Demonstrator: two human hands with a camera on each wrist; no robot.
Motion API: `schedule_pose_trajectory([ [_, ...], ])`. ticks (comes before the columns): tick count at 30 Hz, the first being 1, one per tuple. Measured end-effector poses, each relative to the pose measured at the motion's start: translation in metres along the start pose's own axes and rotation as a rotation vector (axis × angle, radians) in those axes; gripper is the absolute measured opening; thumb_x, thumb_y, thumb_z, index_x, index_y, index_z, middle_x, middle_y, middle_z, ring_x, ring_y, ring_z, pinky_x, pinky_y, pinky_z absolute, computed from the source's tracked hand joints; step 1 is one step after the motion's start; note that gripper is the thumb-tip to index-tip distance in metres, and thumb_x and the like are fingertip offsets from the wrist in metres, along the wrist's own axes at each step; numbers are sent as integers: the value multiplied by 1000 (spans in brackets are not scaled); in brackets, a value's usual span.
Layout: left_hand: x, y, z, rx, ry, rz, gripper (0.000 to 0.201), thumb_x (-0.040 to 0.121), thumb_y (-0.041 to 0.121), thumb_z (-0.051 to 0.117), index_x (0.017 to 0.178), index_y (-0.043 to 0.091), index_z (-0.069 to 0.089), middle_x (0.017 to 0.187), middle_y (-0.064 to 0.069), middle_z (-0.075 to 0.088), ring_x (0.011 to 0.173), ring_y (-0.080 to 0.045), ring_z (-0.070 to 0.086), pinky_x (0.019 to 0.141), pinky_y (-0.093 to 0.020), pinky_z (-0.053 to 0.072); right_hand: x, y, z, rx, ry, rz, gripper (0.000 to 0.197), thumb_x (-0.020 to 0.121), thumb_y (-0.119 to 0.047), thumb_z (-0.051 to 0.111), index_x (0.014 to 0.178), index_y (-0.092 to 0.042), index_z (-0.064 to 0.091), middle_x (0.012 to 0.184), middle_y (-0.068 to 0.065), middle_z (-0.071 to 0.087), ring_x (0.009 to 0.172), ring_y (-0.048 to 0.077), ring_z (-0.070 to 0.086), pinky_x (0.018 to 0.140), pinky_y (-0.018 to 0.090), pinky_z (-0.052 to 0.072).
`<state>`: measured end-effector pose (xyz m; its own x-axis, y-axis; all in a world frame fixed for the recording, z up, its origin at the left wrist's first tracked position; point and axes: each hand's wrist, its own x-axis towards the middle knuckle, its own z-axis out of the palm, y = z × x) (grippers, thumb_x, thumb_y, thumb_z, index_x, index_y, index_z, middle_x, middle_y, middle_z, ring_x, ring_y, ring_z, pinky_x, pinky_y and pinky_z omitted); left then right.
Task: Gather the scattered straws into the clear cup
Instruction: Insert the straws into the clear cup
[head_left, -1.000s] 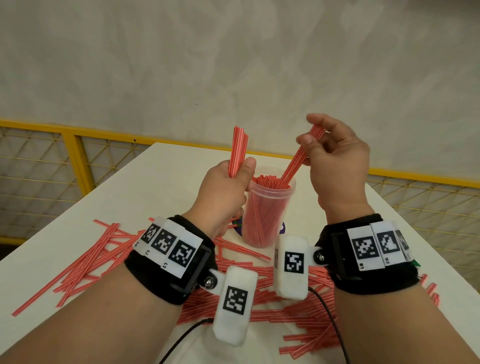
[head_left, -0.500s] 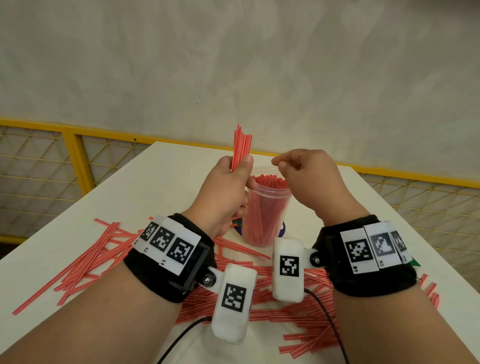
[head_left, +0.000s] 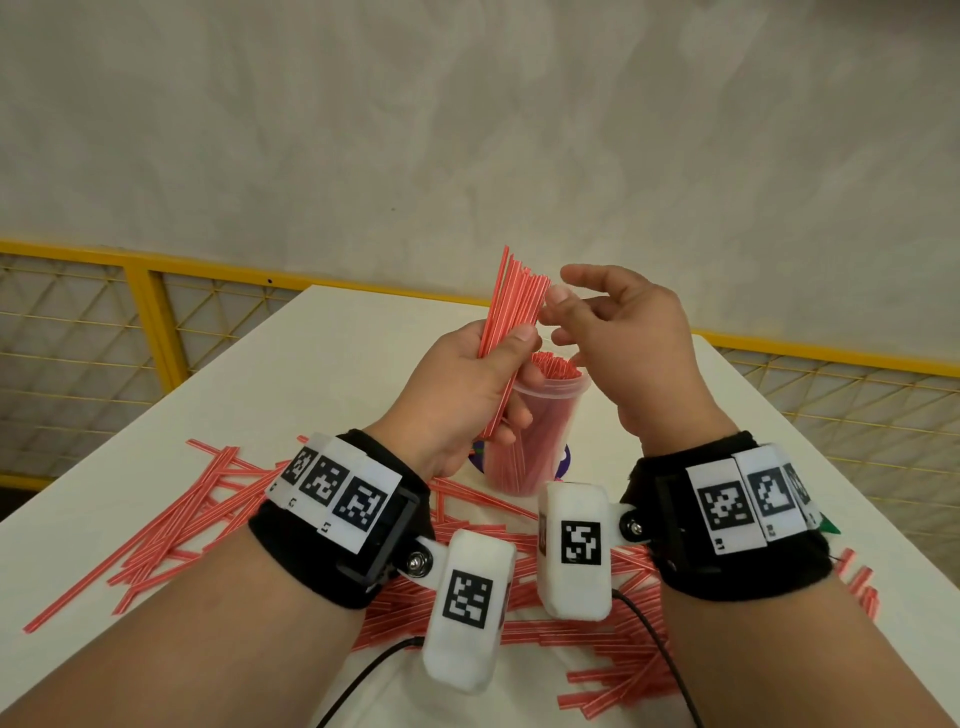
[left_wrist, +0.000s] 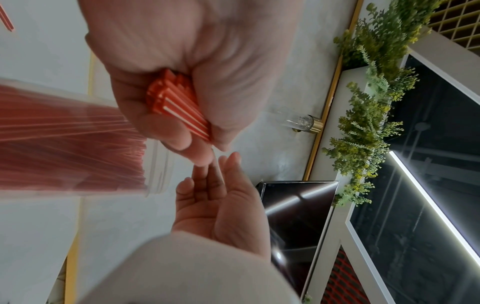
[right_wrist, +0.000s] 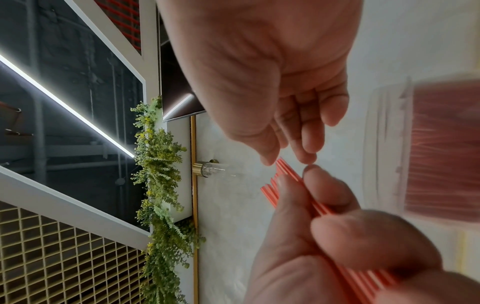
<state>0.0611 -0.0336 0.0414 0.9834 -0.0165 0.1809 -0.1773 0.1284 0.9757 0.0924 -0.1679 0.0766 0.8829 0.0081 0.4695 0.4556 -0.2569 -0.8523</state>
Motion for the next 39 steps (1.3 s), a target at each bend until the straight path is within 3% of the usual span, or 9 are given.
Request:
schedule_pose_trajectory([
  [6, -1, 0, 1, 7, -25, 9, 23, 95, 36, 57, 109, 17, 60, 70, 4, 69, 42, -12, 55, 36, -21, 41, -2, 0, 4, 74, -47, 10, 26, 87, -17, 70, 110, -24, 63, 68, -3, 68, 72, 11, 69, 69, 29, 50],
  [14, -2, 2, 3, 7, -28, 16, 30, 97, 38, 53, 115, 15, 58, 74, 2, 71, 44, -14, 58, 37, -21, 42, -3, 0, 3, 206, -59, 41, 22, 87, -6, 68, 104, -20, 65, 64, -1, 65, 58, 8, 64, 53, 18, 48],
  [23, -1, 1, 2, 18, 5, 19, 25, 98, 38, 51, 110, 18, 58, 78, -1, 73, 47, -15, 61, 37, -23, 44, -1, 0, 1, 263, -16, 57, 18, 88, -5, 66, 103, -15, 64, 70, 8, 67, 61, 15, 65, 52, 23, 50],
  [29, 2, -1, -2, 78, 128, 1, 20, 100, 37, 48, 101, 19, 55, 81, -5, 69, 45, -12, 61, 37, -22, 43, 4, -1, -6, 354, 145, -4, 17, 91, -4, 60, 102, -16, 61, 64, 1, 64, 60, 15, 67, 54, 27, 53],
  [35, 7, -6, -5, 86, 204, -46, 26, 101, 37, 47, 99, 13, 56, 67, 2, 54, 38, -5, 35, 36, -20, 30, 10, 4, -16, 355, 355, -96, 20, 92, -6, 59, 103, -23, 58, 72, 4, 56, 71, 19, 66, 58, 29, 55],
  [39, 7, -5, -5, 96, 204, -67, 31, 100, 40, 46, 103, 11, 57, 69, 2, 44, 38, -4, 32, 36, -19, 28, 11, 6, -15, 212, 398, -185, 26, 91, -9, 58, 97, -34, 57, 75, -1, 60, 70, 22, 66, 58, 33, 56],
])
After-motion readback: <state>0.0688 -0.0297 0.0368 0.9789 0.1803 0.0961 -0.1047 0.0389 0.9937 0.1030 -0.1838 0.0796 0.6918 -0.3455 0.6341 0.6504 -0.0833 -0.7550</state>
